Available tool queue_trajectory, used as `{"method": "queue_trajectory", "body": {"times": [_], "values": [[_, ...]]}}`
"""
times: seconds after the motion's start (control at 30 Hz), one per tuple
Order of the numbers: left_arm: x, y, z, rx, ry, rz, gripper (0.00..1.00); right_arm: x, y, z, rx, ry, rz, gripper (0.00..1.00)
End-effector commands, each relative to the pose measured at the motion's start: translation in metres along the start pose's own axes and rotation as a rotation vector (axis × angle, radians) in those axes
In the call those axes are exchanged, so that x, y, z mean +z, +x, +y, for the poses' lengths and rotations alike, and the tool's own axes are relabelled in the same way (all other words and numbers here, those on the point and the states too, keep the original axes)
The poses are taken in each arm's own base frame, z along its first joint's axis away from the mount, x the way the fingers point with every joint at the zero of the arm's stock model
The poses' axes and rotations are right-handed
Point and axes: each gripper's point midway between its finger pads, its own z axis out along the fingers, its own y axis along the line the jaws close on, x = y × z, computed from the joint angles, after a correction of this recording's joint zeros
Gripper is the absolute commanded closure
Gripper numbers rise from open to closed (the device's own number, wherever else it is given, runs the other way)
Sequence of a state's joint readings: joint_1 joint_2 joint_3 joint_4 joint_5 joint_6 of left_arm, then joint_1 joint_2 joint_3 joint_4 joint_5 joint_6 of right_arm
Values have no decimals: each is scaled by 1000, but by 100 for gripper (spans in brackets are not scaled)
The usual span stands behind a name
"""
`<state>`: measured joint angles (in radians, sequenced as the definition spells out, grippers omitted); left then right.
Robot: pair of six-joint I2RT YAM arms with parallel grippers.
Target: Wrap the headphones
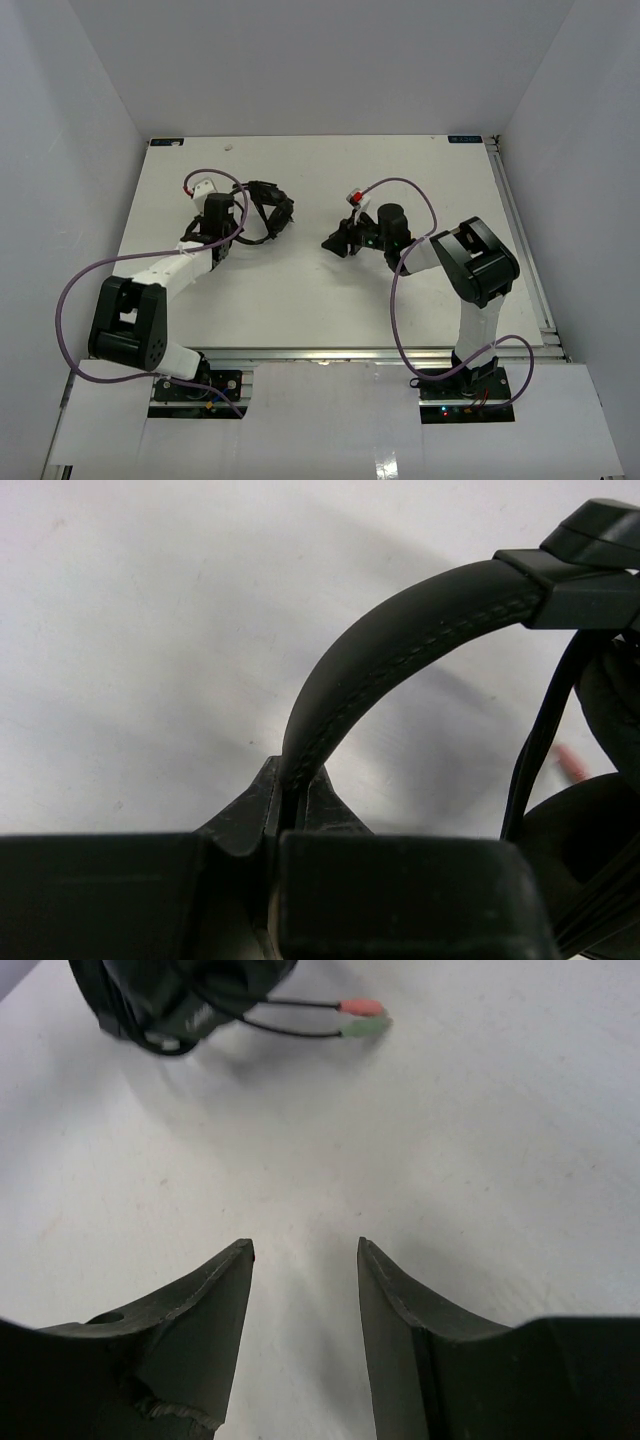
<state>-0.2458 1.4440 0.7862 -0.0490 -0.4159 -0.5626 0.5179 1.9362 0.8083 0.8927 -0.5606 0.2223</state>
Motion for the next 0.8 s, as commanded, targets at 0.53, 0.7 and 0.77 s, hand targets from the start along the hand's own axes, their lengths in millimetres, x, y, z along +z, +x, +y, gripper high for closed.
{"method": "queue_trajectory", "body": {"times": [0.53,0.7,0.77], "values": [[-96,-89,-89,-52,447,-38,100,-42,-91,93,-421,-367,-448,39],[-109,-79,-102,-17,539,35,100,-52,-101,97,-469,-338,-514,35],[-115,-73,-109,-1,587,69,100,-56,-103,96,-493,-313,-537,34]]}}
